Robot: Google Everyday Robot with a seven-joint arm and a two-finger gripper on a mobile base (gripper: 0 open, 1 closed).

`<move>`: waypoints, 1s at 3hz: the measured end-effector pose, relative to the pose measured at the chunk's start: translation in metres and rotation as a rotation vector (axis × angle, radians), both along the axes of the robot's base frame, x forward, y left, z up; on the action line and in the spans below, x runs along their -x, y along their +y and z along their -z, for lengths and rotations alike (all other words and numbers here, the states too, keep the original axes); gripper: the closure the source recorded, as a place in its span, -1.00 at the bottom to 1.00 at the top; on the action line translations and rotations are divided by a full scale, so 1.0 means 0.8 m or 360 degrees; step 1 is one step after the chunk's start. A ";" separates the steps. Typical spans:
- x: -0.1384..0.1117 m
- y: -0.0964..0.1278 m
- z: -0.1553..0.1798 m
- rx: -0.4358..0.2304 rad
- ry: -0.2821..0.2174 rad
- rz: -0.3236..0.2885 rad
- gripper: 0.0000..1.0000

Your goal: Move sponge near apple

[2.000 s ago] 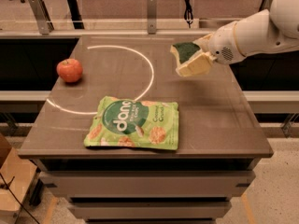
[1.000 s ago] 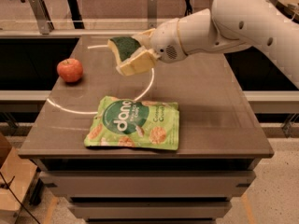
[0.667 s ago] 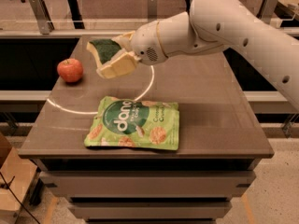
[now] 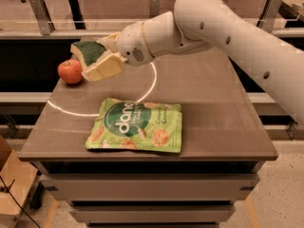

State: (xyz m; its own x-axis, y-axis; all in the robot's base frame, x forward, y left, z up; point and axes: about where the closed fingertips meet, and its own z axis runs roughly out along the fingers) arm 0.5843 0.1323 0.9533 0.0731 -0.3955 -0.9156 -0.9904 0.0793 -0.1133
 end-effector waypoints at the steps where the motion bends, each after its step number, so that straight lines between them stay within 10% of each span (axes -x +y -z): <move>1: -0.013 0.022 0.008 -0.0070 0.0000 -0.0022 1.00; 3: -0.044 0.073 0.035 -0.0143 0.0038 -0.0102 1.00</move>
Offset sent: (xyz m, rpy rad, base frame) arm 0.0425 0.0647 -0.0239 0.1288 0.0101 0.0770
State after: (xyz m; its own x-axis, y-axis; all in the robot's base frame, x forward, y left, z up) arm 0.6198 0.1905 0.9251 0.0733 -0.3072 -0.9488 -0.9961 0.0247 -0.0849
